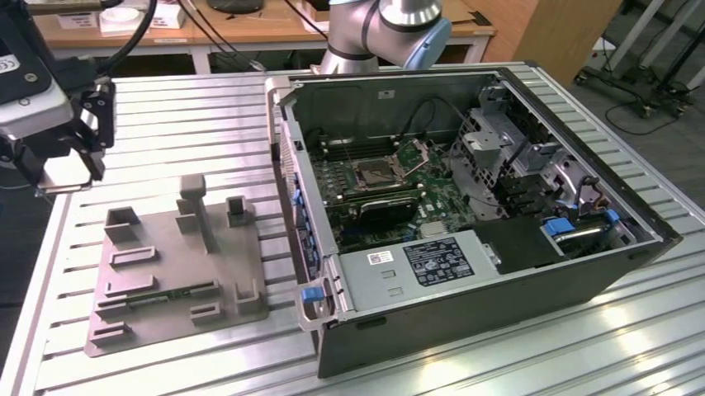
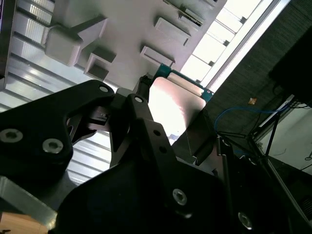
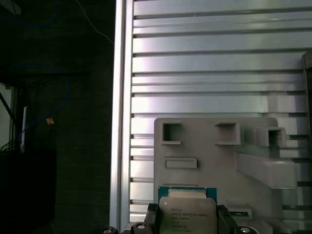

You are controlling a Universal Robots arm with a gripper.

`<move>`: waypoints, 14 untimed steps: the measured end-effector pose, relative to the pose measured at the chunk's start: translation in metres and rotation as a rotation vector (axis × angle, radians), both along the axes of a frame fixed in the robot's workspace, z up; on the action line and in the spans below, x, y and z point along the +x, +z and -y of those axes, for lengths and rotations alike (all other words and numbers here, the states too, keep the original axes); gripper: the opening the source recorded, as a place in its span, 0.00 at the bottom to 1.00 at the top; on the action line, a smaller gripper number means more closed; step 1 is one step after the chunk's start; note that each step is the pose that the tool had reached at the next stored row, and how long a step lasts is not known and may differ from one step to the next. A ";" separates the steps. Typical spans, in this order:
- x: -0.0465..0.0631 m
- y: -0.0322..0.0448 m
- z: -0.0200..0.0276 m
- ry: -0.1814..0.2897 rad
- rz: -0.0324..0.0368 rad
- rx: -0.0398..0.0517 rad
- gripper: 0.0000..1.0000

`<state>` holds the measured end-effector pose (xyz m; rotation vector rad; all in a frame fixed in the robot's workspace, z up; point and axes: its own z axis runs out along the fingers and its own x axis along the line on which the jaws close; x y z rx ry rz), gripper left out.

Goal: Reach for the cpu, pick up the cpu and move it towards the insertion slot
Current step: 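Pick up the cpu and move it towards the insertion slot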

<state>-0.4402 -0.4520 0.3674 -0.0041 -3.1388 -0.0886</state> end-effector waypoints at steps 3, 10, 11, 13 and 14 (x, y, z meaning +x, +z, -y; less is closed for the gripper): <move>0.000 0.0026 0.0000 0.000 -0.0001 0.0000 0.55; 0.000 0.0100 0.0000 0.000 -0.0001 0.0000 0.55; 0.000 0.0111 0.0000 0.000 -0.0001 0.0000 0.55; 0.000 0.0134 0.0000 0.000 -0.0003 0.0001 0.55; 0.000 0.0142 0.0000 0.000 -0.0003 0.0001 0.55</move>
